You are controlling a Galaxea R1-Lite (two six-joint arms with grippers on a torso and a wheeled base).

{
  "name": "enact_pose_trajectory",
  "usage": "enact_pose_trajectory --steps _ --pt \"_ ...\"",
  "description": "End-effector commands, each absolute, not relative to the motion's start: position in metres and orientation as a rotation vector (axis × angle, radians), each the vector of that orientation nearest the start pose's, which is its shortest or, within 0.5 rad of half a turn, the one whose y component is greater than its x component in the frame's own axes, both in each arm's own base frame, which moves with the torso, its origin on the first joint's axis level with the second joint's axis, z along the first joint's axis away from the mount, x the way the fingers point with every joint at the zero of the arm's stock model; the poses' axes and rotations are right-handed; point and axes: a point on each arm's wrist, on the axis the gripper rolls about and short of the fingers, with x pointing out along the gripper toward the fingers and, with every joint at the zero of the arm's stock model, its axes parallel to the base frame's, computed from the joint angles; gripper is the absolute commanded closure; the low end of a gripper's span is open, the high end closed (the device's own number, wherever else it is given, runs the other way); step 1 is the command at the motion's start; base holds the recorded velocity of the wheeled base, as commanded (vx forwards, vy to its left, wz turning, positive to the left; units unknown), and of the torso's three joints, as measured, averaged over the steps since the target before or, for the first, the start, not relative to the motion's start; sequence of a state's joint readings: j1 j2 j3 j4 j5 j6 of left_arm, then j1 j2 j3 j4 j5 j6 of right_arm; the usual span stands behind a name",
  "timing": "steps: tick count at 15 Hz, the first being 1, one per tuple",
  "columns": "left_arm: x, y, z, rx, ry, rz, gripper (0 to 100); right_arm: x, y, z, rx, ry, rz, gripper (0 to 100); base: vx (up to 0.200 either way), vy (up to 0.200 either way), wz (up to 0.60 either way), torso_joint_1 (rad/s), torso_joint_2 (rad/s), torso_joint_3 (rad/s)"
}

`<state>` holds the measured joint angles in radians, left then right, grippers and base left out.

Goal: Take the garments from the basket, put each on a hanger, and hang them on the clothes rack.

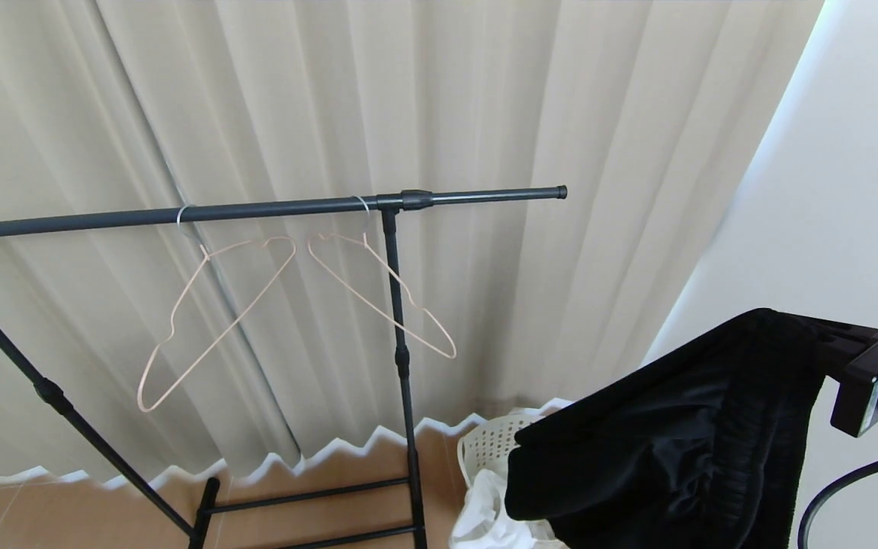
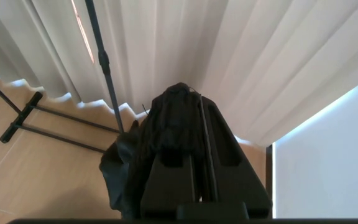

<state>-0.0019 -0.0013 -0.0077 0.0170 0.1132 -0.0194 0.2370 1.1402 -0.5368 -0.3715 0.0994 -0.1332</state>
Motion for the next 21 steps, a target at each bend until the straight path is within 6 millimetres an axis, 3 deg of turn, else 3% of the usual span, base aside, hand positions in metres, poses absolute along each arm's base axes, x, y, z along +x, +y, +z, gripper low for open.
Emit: enact_pose_trajectory --steps 1,11,17,21 --pt "-0.0235 0.0026 0.0759 -0.019 0.008 0.112 0 0.1561 0.0401 0.2110 -0.148 0.214 0.351 100 0.000 0.000 0.00 0.000 0.00 0.000" --pt "-0.0235 0.0026 0.0759 -0.019 0.008 0.112 0 0.1551 0.0399 0.2115 -0.148 0.209 0.351 100 0.000 0.000 0.00 0.000 0.00 0.000" --pt "-0.0235 0.0026 0.0759 -0.019 0.008 0.112 0 0.1551 0.0397 0.2115 -0.147 0.210 0.349 100 0.000 0.200 0.00 0.004 0.00 0.001" --pt "-0.0236 0.0026 0.0763 -0.019 0.007 0.111 0 0.1554 0.0397 0.2108 -0.148 0.213 0.350 100 -0.200 0.200 0.00 0.007 0.01 0.001"
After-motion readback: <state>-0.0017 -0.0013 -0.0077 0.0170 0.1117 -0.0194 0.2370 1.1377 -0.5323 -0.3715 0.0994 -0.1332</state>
